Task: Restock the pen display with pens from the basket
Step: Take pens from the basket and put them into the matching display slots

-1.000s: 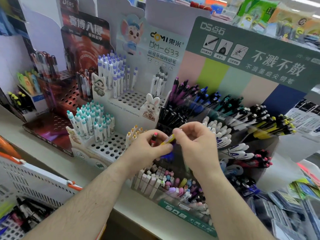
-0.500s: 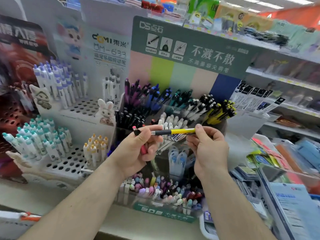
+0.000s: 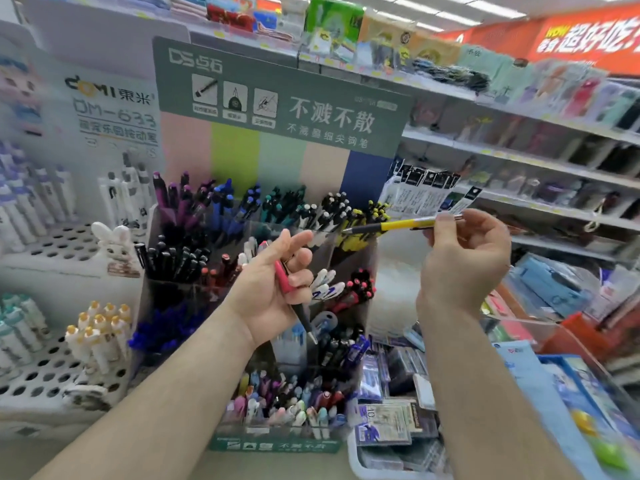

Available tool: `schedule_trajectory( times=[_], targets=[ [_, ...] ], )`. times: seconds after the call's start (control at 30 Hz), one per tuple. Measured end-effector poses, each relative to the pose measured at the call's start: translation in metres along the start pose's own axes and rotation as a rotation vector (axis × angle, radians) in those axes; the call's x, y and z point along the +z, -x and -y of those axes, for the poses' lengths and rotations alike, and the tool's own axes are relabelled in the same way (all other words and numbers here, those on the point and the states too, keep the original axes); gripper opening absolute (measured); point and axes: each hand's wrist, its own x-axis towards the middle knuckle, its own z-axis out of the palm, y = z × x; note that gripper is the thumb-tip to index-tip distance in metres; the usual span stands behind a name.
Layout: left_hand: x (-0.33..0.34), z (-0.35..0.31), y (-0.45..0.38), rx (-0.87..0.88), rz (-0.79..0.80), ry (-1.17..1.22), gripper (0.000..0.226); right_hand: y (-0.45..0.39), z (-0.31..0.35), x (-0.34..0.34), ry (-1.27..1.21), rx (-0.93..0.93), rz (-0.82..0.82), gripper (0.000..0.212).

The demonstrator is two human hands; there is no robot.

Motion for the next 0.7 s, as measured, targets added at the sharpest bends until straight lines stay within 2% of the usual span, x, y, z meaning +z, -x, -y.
schedule_trajectory(
  times=[0.13, 0.27, 0.33, 0.43, 0.53, 0.7],
  targets=[
    [0.005, 0.0, -0.003, 0.012, -0.004, -0.025, 0.025, -0.02, -0.005, 0.008, 0.116, -0.2, 0.05, 0.023],
    [0.006, 0.0, -0.003, 0.012, -0.017, -0.05, 0.023, -0.031, -0.011, 0.026, 0.214, -0.319, 0.153, 0.017],
    [0.006, 0.0, -0.003, 0.015, -0.029, -0.065, 0.021, -0.031, -0.015, 0.035, 0.254, -0.332, 0.278, 0.017],
    [0.006, -0.001, -0.001, 0.017, -0.041, -0.091, 0.02, -0.03, -0.02, 0.043, 0.393, -0.286, 0.55, 0.021],
    [0.006, -0.002, 0.0, 0.02, -0.04, -0.104, 0.02, -0.027, -0.027, 0.047, 0.533, -0.343, 0.738, 0.025],
    [0.003, -0.002, 0.001, 0.016, -0.036, -0.133, 0.018, -0.032, -0.024, 0.048, 0.734, -0.547, 0.727, 0.021]
  ],
)
